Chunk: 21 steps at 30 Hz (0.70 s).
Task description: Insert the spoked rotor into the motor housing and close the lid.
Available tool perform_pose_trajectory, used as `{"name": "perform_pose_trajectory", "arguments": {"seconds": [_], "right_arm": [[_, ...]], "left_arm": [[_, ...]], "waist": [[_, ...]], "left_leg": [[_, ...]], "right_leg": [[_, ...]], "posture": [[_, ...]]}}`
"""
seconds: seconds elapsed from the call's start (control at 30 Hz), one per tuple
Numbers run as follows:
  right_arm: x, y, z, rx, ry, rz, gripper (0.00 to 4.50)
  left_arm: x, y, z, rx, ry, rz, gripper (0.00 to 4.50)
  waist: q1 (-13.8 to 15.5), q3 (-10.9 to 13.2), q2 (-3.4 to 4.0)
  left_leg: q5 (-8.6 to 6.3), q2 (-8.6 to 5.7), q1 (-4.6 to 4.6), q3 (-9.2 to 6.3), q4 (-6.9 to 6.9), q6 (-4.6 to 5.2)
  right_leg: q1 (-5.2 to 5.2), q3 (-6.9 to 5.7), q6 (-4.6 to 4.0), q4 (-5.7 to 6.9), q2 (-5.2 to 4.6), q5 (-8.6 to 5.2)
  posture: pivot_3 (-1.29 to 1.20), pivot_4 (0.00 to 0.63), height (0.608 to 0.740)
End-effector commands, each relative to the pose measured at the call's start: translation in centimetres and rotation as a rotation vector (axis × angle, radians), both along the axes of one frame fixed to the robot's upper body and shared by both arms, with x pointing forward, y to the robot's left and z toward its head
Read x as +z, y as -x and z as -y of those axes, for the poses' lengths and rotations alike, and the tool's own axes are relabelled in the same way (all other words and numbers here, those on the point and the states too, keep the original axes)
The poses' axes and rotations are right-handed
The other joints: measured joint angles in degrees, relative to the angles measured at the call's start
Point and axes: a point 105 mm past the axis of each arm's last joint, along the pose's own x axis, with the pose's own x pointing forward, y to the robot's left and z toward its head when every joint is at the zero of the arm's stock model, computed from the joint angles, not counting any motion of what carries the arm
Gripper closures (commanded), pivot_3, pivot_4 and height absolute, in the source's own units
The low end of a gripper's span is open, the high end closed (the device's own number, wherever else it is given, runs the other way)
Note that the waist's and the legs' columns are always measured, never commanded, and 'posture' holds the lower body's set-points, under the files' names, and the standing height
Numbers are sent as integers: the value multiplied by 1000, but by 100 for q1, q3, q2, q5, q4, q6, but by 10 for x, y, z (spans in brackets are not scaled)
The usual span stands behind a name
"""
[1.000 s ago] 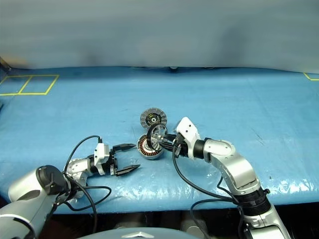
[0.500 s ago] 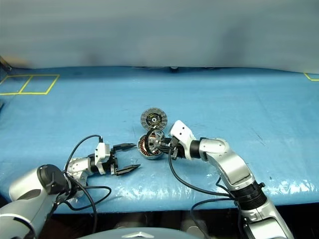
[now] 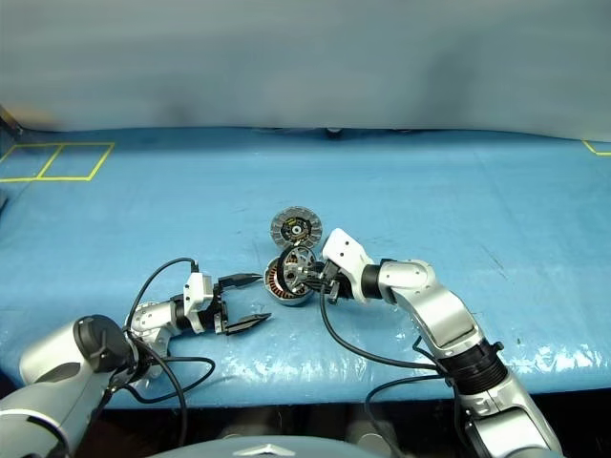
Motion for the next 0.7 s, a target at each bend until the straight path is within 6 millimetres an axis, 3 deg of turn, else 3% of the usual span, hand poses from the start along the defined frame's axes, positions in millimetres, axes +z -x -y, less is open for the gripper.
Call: {"name": "perform_pose_trajectory", "arguments": {"seconds": [0.03,0.43,0.53,0.7], "right_arm": [[9,-2,-3,15,-7,47,2345],[20,-7,-15,-38,-131,48,2345],[17,-10,-20,-75,-158,35,2967],[-1,-12,-30,-121,-164,-12,4480]], "left_arm": [[1,1,1,-1,4,6,0],[0,1,-2,24,6,9,0],[1,1,-2,28,6,12,0],[1,0,-2,36,9,19,0]], "waist": [[0,0,0],[-1,0,0],[-2,0,0],[-6,0,1]], "left_leg": [[0,0,0,0,0,0],[0,0,0,0,1,0],[1,0,0,0,1,0],[2,0,0,0,1,-2]], "right_leg": [[0,0,0,0,0,0],[0,1,-1,2,0,0],[-1,1,-1,3,0,0],[-1,2,-1,4,2,1]], "posture": [[0,150,740],[0,150,740],[0,150,740],[0,150,740]]}}
